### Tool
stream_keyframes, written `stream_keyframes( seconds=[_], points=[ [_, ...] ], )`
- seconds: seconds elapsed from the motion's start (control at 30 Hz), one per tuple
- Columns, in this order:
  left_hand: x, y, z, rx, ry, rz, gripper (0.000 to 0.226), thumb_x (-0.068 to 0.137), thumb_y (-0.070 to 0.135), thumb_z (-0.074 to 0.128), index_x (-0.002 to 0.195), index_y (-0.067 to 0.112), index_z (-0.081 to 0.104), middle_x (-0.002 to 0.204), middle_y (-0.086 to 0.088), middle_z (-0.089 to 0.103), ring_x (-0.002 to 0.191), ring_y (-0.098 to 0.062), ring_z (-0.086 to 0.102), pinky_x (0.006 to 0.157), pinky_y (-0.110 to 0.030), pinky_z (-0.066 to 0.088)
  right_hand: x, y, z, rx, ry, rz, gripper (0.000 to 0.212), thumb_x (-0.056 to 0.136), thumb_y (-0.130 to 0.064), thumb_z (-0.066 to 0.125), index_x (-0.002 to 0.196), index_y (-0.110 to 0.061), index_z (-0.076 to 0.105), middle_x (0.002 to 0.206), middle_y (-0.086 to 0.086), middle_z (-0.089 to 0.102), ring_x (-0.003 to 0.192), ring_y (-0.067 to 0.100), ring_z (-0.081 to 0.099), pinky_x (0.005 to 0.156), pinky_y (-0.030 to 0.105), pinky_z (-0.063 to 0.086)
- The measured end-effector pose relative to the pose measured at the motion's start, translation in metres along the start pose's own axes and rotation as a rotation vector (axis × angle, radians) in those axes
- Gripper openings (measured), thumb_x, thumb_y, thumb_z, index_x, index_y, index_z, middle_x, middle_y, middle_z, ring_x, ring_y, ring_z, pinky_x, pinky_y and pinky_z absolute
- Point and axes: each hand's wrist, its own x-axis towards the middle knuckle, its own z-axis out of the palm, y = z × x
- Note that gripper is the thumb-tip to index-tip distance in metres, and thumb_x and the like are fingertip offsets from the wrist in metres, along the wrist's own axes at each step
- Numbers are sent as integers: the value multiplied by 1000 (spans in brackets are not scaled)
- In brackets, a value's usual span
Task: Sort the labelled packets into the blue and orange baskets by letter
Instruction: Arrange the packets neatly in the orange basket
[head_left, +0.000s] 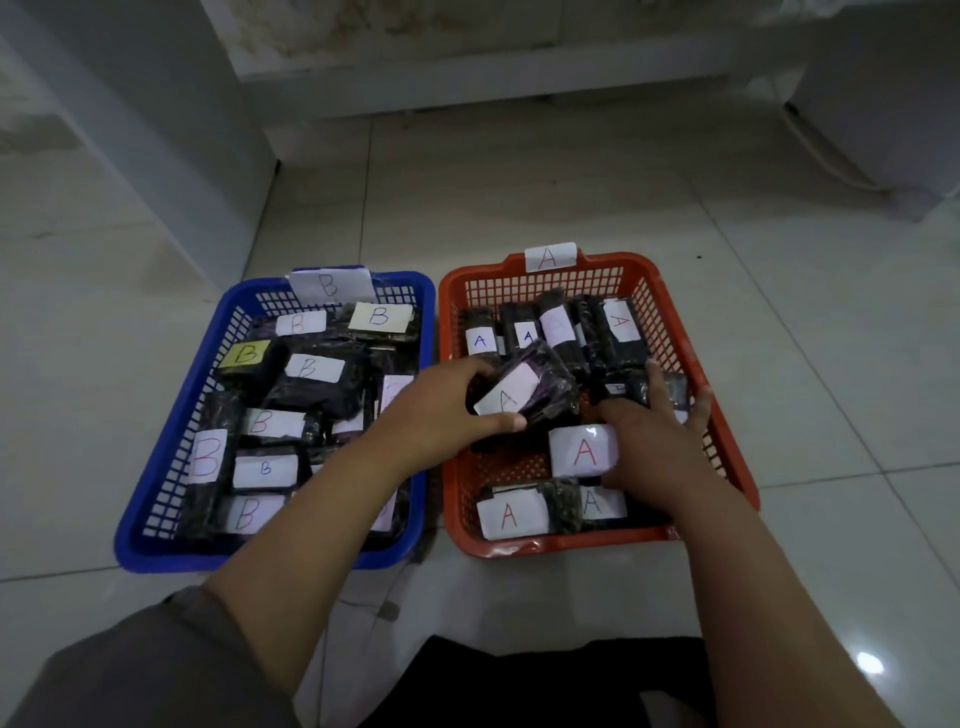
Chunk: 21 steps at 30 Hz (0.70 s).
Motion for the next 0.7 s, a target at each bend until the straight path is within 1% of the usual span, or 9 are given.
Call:
stream_keyframes(
  seconds=[0.07,0.2,0.27,0.33,0.43,0.5,0.6,0.63,0.7],
  points=[
    [1,-3,6,48,-38,4,62,73,53,72,125,27,50,125,5,54,109,-10,53,88,-27,46,-5,7,-12,159,47,29,51,71,-34,75,118,-35,53,149,-3,35,145,18,-13,105,64,-18],
    [1,-4,14,186,-67,38,67,74,50,72,130,26,45,131,5,49,116,-14,48,92,-28,41,-16,28,-36,401,143,162,65,67,-20,79,125,-32,51,154,5,25,146,15,1,115,55,-3],
    [1,0,19,263,-91,36,68,74,46,74,130,23,44,131,2,49,116,-19,49,96,-34,43,-16,36,-35,427,129,222,68,67,-14,78,127,-32,50,151,5,31,146,15,3,115,55,2],
    [3,3,21,312,-111,37,66,74,44,75,127,20,44,127,0,52,114,-21,50,94,-36,44,-15,41,-29,453,121,240,67,67,-12,77,126,-30,51,144,4,41,146,17,8,114,55,7],
    [7,4,19,340,-132,60,67,74,44,74,128,20,45,127,-1,52,115,-21,49,97,-36,43,-12,44,-27,495,144,232,61,66,-12,77,121,-28,54,114,-1,49,135,27,33,108,56,23],
    [7,2,18,351,-116,68,69,73,45,75,130,21,44,128,0,52,116,-20,48,99,-37,41,-11,44,-30,485,184,226,59,67,-15,75,121,-25,54,112,1,52,122,29,43,103,50,31],
    [3,-3,18,250,-46,60,68,71,50,74,128,25,47,126,4,52,114,-16,50,96,-33,44,-12,43,-36,425,197,235,60,70,-20,75,124,-24,50,123,4,52,120,28,40,96,43,28],
    [2,-4,17,186,-13,49,66,71,51,74,126,26,48,124,5,53,111,-13,51,93,-30,45,-14,43,-38,359,146,237,63,69,-21,76,126,-25,48,126,3,49,121,28,37,95,42,27],
    [0,-3,12,62,27,10,61,72,51,74,123,27,51,119,9,54,104,-8,52,86,-24,44,-18,40,-41,170,-51,201,73,67,-28,80,131,-29,45,136,1,38,125,28,29,97,43,27]
  ],
)
